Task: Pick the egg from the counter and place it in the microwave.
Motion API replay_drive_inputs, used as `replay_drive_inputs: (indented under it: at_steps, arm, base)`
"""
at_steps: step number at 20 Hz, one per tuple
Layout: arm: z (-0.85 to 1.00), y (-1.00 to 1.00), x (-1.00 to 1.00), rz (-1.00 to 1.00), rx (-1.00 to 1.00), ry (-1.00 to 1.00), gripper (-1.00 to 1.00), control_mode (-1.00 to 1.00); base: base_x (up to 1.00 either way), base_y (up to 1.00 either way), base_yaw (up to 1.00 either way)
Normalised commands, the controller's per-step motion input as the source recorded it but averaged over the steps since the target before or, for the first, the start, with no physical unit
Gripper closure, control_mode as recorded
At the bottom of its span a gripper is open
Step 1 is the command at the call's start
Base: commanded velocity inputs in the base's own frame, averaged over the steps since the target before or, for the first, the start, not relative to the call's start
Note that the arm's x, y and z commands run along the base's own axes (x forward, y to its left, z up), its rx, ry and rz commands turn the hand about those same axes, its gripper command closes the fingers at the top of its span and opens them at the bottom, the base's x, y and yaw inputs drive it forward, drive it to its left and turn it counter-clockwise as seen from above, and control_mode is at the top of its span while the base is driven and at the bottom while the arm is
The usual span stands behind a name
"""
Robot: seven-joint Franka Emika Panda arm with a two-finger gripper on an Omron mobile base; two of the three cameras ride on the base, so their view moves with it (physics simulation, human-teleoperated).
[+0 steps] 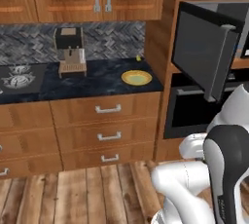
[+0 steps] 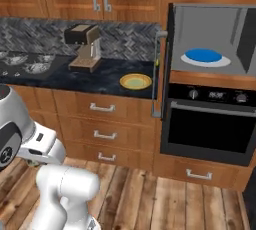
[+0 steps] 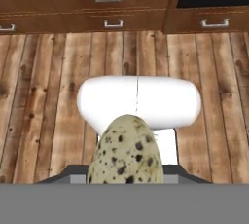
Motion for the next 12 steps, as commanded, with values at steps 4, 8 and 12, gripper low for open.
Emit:
replay_drive_inputs:
  at_steps: [4, 8, 12]
  arm:
    - [0.00, 0.00, 0.00, 0.00, 0.00, 0.00, 1.00, 1.00]
    - [0.00, 0.00, 0.00, 0.00, 0.00, 0.00, 1.00, 1.00]
    - [0.00, 0.00, 0.00, 0.00, 0.00, 0.00, 1.00, 1.00]
  base:
    - [0.22, -0.99, 0.00]
    - [0.58, -1.00, 0.00]
    - [0.51, -1.00, -0.02]
